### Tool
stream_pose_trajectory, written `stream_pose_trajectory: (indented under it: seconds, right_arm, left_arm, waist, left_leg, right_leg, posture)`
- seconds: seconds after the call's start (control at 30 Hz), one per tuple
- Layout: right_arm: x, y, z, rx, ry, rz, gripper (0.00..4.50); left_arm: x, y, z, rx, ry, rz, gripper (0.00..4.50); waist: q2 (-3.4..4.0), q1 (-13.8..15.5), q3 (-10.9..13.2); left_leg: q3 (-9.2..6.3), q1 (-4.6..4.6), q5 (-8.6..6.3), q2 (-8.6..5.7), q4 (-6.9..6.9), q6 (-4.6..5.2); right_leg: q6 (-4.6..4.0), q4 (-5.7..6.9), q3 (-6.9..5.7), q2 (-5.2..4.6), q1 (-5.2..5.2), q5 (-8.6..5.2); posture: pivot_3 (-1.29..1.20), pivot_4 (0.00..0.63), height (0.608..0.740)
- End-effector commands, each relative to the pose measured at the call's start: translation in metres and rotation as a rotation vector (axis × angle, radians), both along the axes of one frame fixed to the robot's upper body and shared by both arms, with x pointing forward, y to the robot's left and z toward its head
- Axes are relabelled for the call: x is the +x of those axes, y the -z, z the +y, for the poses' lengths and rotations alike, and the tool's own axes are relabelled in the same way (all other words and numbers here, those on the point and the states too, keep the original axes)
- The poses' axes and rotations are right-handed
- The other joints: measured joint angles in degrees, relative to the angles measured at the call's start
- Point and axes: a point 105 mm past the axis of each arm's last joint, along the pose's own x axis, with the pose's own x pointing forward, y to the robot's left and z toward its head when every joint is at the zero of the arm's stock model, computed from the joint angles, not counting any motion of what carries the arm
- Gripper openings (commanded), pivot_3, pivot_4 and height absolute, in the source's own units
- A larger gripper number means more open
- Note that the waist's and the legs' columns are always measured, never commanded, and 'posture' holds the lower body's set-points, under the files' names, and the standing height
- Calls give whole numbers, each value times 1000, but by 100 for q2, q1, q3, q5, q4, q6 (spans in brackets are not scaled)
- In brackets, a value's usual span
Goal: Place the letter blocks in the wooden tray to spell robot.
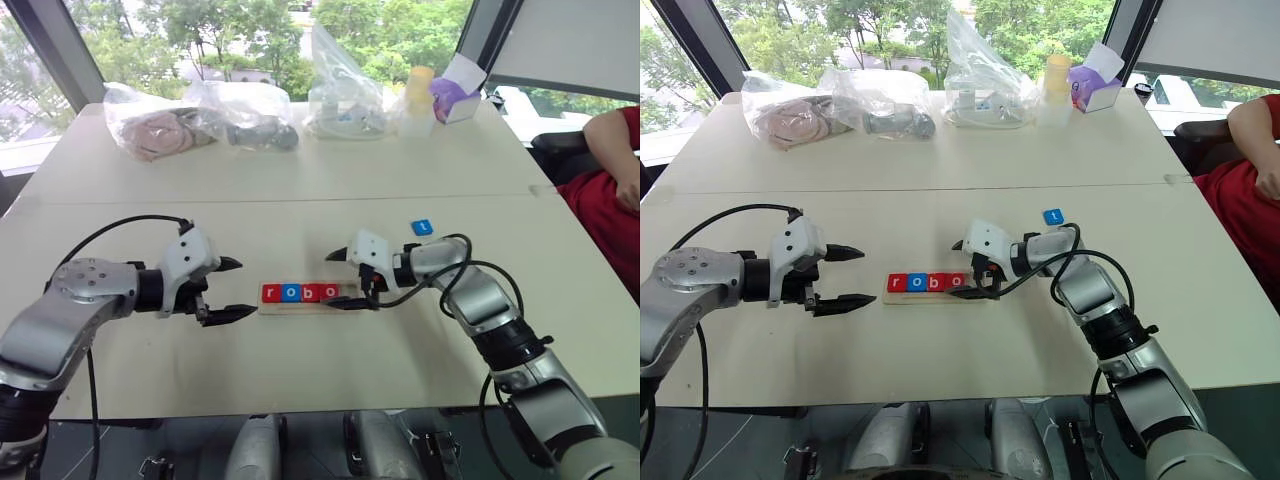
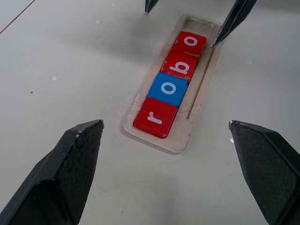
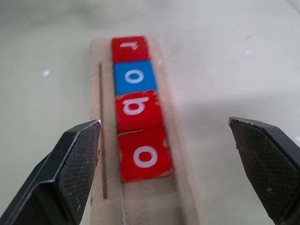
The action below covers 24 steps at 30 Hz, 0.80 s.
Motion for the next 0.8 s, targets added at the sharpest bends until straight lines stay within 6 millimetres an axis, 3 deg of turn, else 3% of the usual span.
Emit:
stream_pose_trajectory:
  seconds: [0.03, 0.17, 0.27, 0.33, 0.53, 0.7, 0.8]
  right_arm:
    - [23, -43, -32, 173, 268, -77, 4470]
    - [45, -54, -82, 223, 622, -141, 4470]
    - [59, -42, -119, 212, 893, -156, 4470]
    - [62, -32, -130, 198, 980, -140, 4470]
    - [71, -6, -134, 209, 1057, -52, 4470]
    - [78, 9, -121, 182, 1022, -40, 4470]
    - [83, 17, -124, 168, 1061, -34, 4470]
  left_arm:
    - [-3, -16, -12, -76, 38, -43, 4500]
    - [0, -30, -30, -174, 72, -65, 4500]
    - [15, -37, -46, -207, 96, -108, 4500]
    - [23, -40, -55, -213, 124, -125, 4500]
    - [60, -42, -81, -232, 154, -180, 4500]
    - [72, -39, -87, -235, 154, -196, 4500]
    - [74, -36, -86, -239, 136, -202, 4500]
  waist:
    - [0, 12, 0]
    - [-2, 31, -1]
    - [-2, 29, -1]
    - [-2, 11, -2]
    - [-1, -29, -2]
    - [0, -118, -2]
    - [0, -159, -2]
  left_leg:
    - [0, -1, 0, 0, 1, 0]
    - [-6, -9, 0, -2, 3, -1]
    - [-5, -10, 0, -4, 3, 0]
    - [1, -10, 0, -11, 3, -1]
    - [15, -13, 0, -16, 1, 0]
    - [15, -45, 1, -13, 0, 0]
    - [5, -62, 1, -13, 3, 0]
  right_leg:
    - [0, 0, 0, -1, 0, 0]
    - [-1, -7, -1, -4, 1, 0]
    - [4, -7, -1, -2, 0, 3]
    - [12, -8, -1, 2, 1, 7]
    - [19, -6, 1, 14, -6, 11]
    - [24, 2, 1, 16, -40, 14]
    - [31, 16, 5, 12, -68, 19]
  posture:
    - [0, 150, 740]
    - [0, 150, 740]
    - [0, 150, 740]
    - [0, 150, 740]
    - [0, 150, 740]
    - [0, 150, 740]
    - [0, 150, 740]
